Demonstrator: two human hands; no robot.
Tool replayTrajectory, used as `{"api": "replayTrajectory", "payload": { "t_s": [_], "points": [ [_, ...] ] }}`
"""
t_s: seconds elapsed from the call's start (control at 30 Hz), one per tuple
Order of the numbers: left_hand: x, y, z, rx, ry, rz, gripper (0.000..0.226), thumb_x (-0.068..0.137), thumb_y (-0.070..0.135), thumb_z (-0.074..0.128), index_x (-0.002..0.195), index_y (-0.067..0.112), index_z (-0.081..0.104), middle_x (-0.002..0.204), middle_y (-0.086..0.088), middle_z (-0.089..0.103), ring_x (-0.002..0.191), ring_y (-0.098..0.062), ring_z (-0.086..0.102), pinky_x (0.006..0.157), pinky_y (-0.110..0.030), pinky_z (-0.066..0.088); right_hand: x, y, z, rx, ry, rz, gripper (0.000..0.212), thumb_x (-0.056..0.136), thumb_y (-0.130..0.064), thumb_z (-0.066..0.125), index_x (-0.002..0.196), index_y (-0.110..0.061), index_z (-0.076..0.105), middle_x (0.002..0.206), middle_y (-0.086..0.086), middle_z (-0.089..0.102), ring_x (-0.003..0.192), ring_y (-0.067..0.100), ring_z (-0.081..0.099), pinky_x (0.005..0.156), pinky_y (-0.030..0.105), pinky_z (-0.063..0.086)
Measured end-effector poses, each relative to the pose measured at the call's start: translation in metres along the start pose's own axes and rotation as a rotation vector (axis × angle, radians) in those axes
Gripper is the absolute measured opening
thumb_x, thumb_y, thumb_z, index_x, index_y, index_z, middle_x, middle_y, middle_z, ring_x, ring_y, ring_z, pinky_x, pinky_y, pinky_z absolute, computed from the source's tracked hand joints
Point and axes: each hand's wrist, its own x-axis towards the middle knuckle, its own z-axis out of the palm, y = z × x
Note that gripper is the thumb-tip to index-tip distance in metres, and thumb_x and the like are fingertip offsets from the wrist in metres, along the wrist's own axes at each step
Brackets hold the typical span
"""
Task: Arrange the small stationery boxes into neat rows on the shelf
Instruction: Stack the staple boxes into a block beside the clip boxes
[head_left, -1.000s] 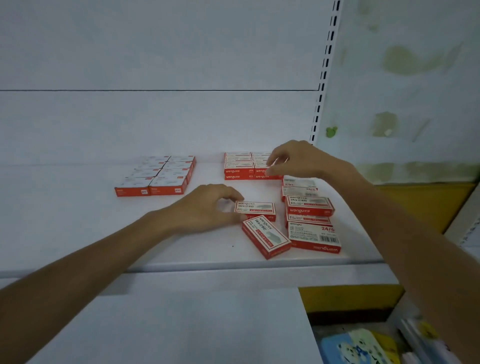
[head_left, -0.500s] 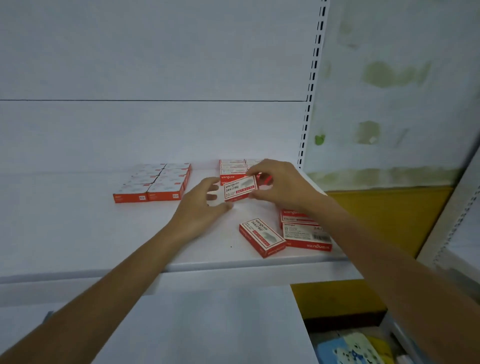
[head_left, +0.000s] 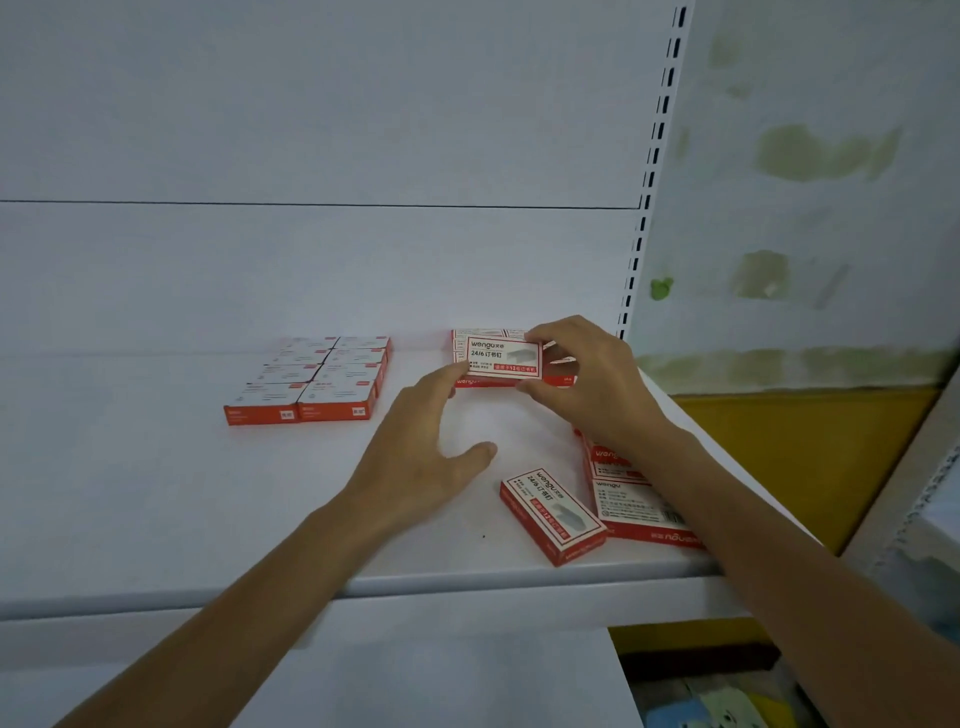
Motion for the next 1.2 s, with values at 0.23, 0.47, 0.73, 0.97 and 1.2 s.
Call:
{"api": "replayTrajectory", "payload": {
  "t_s": [0.23,0.47,0.73,0.97,1.2],
  "points": [
    [0.000,-0.007,0.004,0.043,-0.019,0.050,0.073,0.079,0.033,0.066,0.140,0.034,0.025,0.142,0.009,0.035,0.123,-0.011,0.036,0.096,-0.025,0.033,-0.001,0.000,0.002,-0.062,-0.024,-0.017,0.045,0.075,-0.014,0.074,0.116,-0.004,0.058,0.110,0.012,0.059,0.092,0.019,0.061,0.080,0.012,0.046],
    [0.007,-0.013,0.006,0.171,-0.067,-0.002,0.069,0.080,0.040,0.059,0.139,0.035,0.024,0.140,0.007,0.039,0.120,-0.011,0.036,0.097,-0.032,0.033,-0.001,-0.007,-0.002,-0.101,-0.153,0.045,0.043,0.081,-0.017,0.067,0.121,-0.007,0.054,0.119,0.009,0.053,0.100,0.020,0.059,0.091,0.022,0.045],
    [0.008,-0.012,0.008,0.518,-0.201,-0.068,0.049,0.088,0.050,0.040,0.128,0.022,0.040,0.136,0.000,0.042,0.124,-0.021,0.034,0.100,-0.040,0.028,0.003,-0.006,0.000,-0.203,-0.420,0.221,0.029,0.079,-0.035,0.069,0.101,-0.019,0.063,0.102,-0.004,0.062,0.083,0.006,0.052,0.057,0.004,0.033],
    [0.008,-0.009,0.008,0.533,-0.216,-0.070,0.049,0.089,0.050,0.038,0.129,0.021,0.041,0.138,0.000,0.041,0.125,-0.021,0.033,0.102,-0.041,0.027,0.021,-0.010,0.005,-0.366,-0.635,0.242,0.028,0.081,-0.033,0.067,0.101,-0.015,0.059,0.109,0.002,0.057,0.092,0.016,0.050,0.076,0.027,0.041],
    [0.007,-0.011,0.008,0.550,-0.226,-0.065,0.050,0.089,0.051,0.037,0.129,0.020,0.040,0.139,-0.001,0.040,0.127,-0.021,0.033,0.104,-0.042,0.027,0.033,-0.013,0.020,-0.466,-0.630,0.174,0.024,0.084,-0.019,0.061,0.105,-0.006,0.058,0.112,0.010,0.059,0.100,0.024,0.055,0.084,0.034,0.047]
  ]
}}
